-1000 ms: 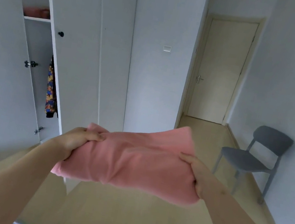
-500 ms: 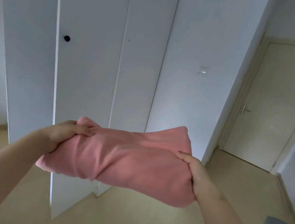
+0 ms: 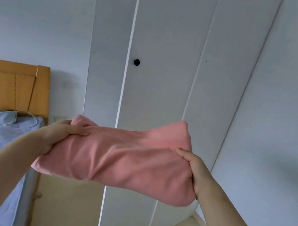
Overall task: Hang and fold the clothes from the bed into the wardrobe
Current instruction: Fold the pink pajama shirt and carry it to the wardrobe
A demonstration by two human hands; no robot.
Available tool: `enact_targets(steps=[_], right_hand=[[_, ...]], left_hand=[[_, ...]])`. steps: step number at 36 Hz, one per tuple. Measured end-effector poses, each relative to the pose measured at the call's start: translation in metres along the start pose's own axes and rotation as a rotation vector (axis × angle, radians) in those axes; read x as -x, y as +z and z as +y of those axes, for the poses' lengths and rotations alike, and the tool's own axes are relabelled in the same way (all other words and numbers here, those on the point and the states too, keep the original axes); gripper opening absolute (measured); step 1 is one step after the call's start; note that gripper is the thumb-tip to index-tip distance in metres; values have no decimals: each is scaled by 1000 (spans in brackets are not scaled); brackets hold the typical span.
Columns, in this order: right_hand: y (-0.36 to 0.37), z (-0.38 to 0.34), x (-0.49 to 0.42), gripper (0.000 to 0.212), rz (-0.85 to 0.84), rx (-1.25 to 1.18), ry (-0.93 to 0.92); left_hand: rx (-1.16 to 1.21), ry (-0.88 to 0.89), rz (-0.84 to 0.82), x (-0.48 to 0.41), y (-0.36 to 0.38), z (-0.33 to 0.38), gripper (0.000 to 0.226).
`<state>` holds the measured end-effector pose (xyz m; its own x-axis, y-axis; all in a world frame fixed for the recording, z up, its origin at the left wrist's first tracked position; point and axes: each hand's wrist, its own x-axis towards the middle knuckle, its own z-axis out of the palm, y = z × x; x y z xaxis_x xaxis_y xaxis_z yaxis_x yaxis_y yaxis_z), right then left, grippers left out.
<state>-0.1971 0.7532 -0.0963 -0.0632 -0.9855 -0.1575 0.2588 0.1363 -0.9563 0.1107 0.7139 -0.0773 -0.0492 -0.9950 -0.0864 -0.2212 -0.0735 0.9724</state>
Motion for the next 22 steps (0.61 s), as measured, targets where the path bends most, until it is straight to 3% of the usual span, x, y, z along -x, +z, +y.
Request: enact_targets(steps=[3, 14, 20, 22], right_hand=[[39, -6, -52, 37, -75, 0, 23], [182, -2, -203, 30, -394, 23, 34], [249, -2, -286, 14, -467, 73, 7], [270, -3, -312, 15, -471, 79, 20]], left_hand=[[3, -25, 92, -33, -36, 4, 22], [-75, -88, 306, -138, -157, 4, 43], [-66, -80, 411, -192, -205, -1, 43], [-58, -75, 448, -208, -221, -2, 28]])
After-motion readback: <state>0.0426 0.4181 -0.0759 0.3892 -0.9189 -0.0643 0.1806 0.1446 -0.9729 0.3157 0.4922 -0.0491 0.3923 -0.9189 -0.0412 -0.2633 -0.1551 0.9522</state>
